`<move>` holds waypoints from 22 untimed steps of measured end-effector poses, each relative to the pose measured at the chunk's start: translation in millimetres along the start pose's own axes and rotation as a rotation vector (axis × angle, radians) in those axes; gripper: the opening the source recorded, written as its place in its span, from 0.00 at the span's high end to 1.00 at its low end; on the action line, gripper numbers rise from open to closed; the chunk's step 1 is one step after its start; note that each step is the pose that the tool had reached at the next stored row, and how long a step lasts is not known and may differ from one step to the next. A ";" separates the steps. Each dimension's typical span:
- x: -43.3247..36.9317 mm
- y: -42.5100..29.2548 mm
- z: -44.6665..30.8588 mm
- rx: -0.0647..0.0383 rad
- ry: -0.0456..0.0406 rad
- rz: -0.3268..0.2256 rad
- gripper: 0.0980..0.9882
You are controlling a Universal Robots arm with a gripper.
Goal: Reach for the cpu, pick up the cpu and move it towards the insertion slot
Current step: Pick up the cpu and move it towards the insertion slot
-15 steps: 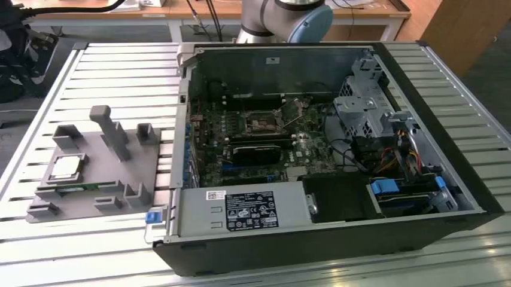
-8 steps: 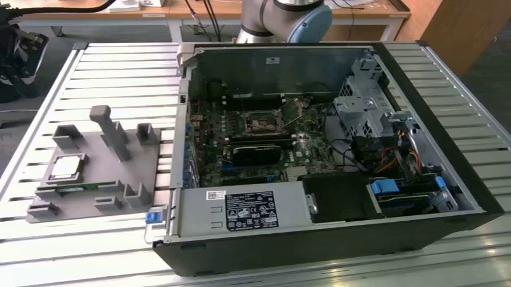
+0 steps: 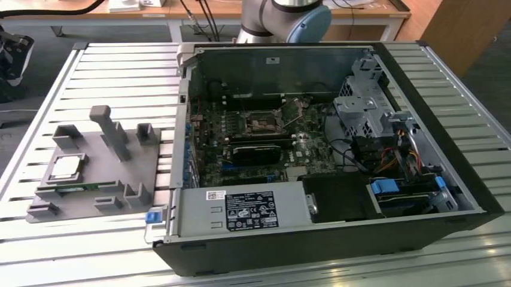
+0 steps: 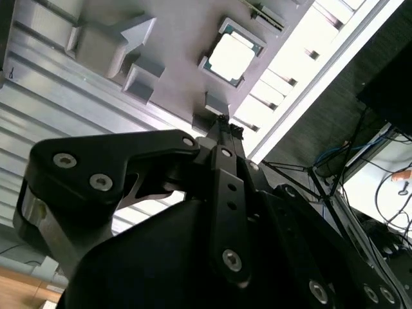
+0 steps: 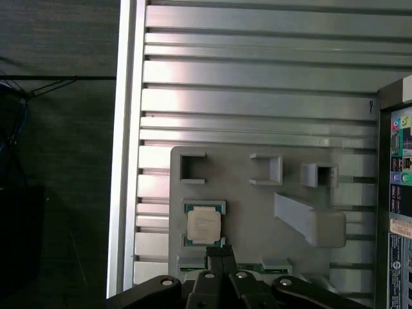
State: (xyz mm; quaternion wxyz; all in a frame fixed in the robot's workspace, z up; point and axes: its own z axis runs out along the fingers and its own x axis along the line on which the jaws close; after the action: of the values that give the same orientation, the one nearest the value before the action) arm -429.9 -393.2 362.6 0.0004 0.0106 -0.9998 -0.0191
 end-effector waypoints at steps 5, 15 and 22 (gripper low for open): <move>0.4 -0.2 6.4 0.001 0.0002 -0.001 0.98; 0.5 -0.9 24.7 0.004 0.0002 -0.002 0.52; 0.5 -1.4 36.1 0.006 0.0004 -0.002 0.38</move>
State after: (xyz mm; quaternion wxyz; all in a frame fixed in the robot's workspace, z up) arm -430.4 -393.2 326.4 0.0005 0.0114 -0.9998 -0.0160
